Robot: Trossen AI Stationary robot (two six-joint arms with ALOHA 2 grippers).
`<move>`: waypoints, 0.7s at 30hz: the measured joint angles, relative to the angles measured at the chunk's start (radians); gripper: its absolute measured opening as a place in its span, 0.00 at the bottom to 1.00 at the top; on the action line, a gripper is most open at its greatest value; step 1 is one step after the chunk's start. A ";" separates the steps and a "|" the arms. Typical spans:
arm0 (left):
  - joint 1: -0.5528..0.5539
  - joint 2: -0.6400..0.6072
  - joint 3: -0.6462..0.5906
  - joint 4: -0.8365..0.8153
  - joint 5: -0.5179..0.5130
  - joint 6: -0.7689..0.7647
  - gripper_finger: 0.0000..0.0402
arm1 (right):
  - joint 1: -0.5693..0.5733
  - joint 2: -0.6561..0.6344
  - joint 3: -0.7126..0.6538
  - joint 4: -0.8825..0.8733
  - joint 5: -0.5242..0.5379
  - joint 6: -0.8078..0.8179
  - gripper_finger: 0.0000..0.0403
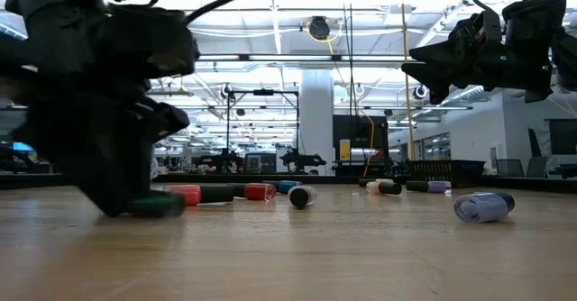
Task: Pick & Place Nail Polish
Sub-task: Put the silver green nail polish into the black bin
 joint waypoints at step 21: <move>0.050 -0.281 -0.005 -0.180 -0.229 -0.067 0.10 | 0.000 0.000 0.000 -0.007 0.000 0.000 0.41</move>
